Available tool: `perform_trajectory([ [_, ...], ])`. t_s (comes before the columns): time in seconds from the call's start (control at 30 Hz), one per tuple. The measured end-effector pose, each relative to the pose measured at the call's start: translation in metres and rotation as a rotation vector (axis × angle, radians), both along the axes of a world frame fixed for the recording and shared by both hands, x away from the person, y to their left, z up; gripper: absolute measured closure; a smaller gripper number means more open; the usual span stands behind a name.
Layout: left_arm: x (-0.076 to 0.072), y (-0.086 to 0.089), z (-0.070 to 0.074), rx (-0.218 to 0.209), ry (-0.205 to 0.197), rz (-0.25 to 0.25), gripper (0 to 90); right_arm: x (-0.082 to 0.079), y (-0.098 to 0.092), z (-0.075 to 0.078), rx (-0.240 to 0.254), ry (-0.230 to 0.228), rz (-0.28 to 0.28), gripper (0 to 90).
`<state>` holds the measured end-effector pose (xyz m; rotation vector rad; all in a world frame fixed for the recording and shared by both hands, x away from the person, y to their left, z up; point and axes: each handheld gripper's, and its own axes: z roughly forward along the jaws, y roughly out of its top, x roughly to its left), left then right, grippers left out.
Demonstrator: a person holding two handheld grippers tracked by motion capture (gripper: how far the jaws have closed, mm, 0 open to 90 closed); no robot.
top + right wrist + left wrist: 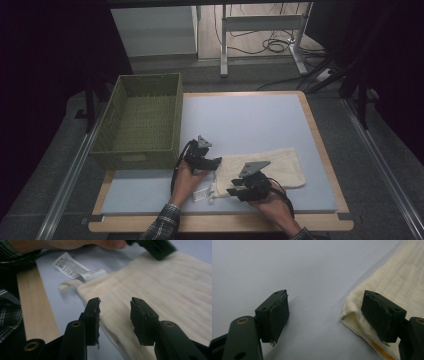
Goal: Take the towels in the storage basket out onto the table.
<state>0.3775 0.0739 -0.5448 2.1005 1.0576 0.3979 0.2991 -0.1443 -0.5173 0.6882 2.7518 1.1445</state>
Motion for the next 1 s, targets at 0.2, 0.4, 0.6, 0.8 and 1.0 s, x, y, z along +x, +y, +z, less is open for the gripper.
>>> perform_trajectory([
  [0.2, 0.0, 0.0, 0.0, 0.0, 0.0, 0.0, 22.5, -0.004, 0.022, -0.005, -0.012, 0.019, 0.04, 59.0],
  [0.4, 0.0, 0.0, 0.0, -0.007, 0.0, 0.003, 22.4, -0.011, 0.044, -0.009, -0.055, -0.017, 0.055, 57.4],
  [0.6, 0.0, 0.0, 0.0, -0.008, -0.005, 0.01, 29.8, -0.014, 0.045, -0.008, -0.115, -0.076, 0.014, 81.3],
  [0.8, -0.004, 0.0, 0.002, -0.059, 0.009, -0.086, 70.7, -0.009, 0.039, -0.007, -0.086, -0.027, 0.0, 85.6],
  [1.0, -0.012, 0.007, 0.005, -0.072, 0.026, -0.048, 87.2, -0.007, 0.043, -0.007, -0.053, 0.01, 0.012, 85.7],
])
